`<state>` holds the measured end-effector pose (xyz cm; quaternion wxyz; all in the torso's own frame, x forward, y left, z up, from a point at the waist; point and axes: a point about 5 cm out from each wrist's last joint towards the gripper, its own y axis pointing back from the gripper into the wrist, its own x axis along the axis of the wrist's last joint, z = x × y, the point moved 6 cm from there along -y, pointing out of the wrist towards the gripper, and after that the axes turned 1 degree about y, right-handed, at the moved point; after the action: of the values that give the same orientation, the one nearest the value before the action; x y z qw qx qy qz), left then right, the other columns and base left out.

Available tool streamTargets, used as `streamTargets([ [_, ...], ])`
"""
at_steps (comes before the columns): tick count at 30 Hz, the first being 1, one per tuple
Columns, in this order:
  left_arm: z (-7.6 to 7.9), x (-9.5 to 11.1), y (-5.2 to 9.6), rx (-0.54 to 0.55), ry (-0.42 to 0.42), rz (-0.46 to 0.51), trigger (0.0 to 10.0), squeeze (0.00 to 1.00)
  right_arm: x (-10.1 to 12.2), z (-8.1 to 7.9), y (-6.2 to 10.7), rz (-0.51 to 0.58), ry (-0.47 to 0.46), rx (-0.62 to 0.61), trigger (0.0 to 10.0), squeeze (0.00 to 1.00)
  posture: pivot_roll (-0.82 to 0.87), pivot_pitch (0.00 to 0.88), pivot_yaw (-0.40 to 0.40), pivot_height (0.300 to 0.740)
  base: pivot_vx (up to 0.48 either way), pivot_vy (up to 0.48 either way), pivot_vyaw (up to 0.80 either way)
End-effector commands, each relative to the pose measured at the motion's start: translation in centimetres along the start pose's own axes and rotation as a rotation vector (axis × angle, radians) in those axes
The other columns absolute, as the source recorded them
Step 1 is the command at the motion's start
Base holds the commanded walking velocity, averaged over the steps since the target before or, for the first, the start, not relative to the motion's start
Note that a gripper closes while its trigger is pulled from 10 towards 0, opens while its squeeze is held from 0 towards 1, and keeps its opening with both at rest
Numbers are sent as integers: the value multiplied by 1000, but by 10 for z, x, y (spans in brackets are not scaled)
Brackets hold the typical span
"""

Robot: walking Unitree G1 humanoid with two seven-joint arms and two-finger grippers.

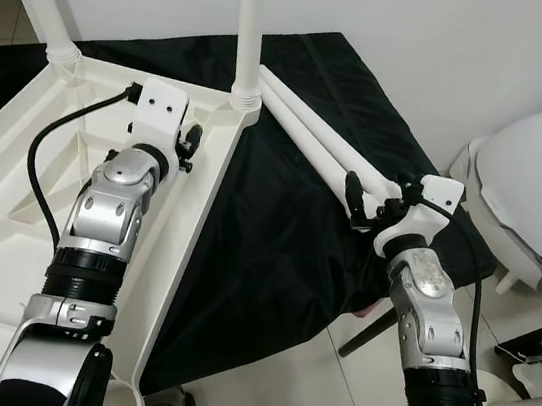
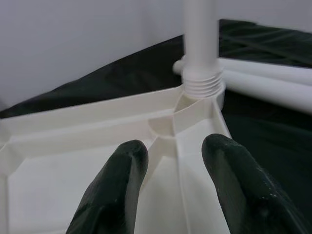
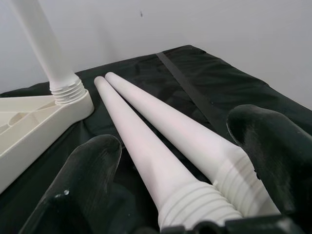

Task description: Building children table

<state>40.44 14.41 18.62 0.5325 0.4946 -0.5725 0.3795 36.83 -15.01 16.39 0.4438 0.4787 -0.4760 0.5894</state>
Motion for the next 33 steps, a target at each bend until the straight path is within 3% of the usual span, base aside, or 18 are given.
streamTargets([
  [1, 10, 4, 8, -131, -19, 24, 10000, 0, -1, -3, 2, -4, -6, 11, 10000, 0, -83, 10, 34, 740, 0, 0, 0],
  [4, 5, 1, 15, -161, -46, 16, 10000, 0, 0, -4, 2, -2, -6, 18, 10000, 0, -83, 9, 32, 740, 0, 0, 0],
  [7, -9, -16, 33, -226, -116, -36, 10000, 0, 0, -2, 3, -2, -2, 27, 10000, 0, -80, 6, 29, 740, 0, 0, 0],
  [9, -9, -16, 33, -226, -116, -36, 10000, 0, 0, -2, 3, -2, -2, 27, 10000, 0, -80, 6, 29, 740, 0, 0, 0],
  [11, -20, -31, 46, -253, -147, -95, 10000, 0, 1, 0, 1, -2, 5, 31, 10000, 0, -74, 7, 24, 740, 0, 0, 0],
  [13, -20, -31, 46, -253, -147, -95, 10000, 0, 1, 0, 1, -2, 5, 31, 10000, 0, -74, 7, 24, 740, 0, 0, 0],
  [16, -24, -45, 58, -282, -178, -157, 10000, 0, 2, 0, 0, 0, 9, 37, 10000, 0, -69, 10, 18, 740, 0, 0, 0],
  [17, -26, -58, 69, -321, -202, -210, 10000, 0, 2, 0, 1, -1, 12, 41, 10000, 0, -68, 12, 19, 740, 0, 0, 0],
  [25, -37, -69, 80, -305, -223, -265, 10000, 0, 1, 1, 2, -6, 13, 43, 10000, 0, -64, 20, 14, 740, 0, 0, 0],
  [33, -62, -75, 80, -192, -249, -305, 10000, 0, 2, 1, 1, -6, 13, 49, 10000, 0, -63, 29, 10, 740, 0, 0, 0],
])
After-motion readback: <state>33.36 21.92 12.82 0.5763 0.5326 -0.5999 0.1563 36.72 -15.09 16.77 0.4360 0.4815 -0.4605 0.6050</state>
